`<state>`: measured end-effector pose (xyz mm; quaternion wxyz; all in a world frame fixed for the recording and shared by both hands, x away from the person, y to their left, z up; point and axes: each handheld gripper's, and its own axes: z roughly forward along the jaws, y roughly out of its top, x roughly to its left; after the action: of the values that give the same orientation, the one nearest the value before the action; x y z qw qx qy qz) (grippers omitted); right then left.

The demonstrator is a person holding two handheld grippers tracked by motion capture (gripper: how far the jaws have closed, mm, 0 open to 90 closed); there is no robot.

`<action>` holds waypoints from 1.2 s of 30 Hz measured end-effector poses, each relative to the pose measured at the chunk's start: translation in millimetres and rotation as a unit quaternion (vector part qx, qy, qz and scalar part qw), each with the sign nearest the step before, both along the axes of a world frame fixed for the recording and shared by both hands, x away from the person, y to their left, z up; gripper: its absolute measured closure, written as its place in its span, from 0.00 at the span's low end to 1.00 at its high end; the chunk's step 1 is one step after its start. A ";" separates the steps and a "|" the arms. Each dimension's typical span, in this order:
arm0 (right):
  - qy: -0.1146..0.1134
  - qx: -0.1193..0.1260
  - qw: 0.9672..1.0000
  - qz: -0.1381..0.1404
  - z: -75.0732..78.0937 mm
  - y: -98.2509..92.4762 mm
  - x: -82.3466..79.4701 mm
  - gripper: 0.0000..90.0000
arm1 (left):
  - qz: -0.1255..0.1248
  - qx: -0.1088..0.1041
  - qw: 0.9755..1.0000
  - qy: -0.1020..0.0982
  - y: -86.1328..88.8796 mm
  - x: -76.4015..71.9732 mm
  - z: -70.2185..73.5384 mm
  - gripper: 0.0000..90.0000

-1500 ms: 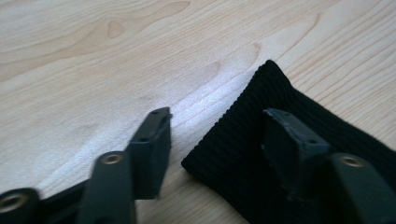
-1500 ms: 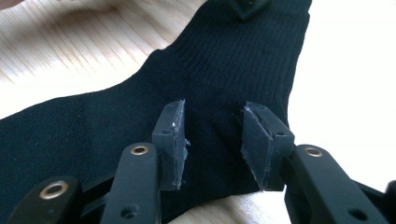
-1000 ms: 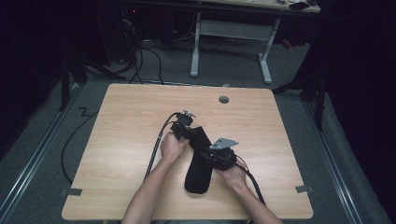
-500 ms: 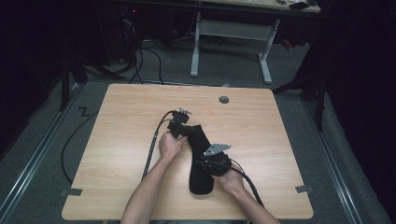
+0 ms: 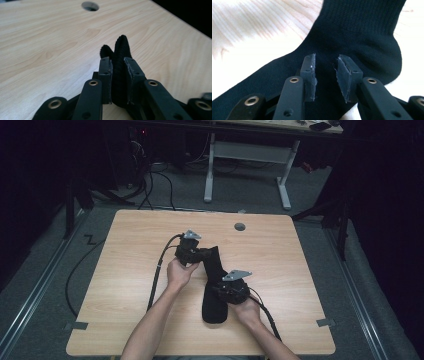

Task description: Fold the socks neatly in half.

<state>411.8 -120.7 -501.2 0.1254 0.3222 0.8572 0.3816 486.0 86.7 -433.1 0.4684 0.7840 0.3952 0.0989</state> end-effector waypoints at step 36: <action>-0.009 -0.029 1.000 -0.009 2.7 -3.0 -2.1 0.71 | -0.077 0.000 0.996 -0.048 2.9 -37.3 8.7 0.86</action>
<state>409.7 -123.7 -498.5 0.1457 0.3228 0.8636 0.3588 448.7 89.6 -424.4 0.4928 0.8068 0.3103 0.1001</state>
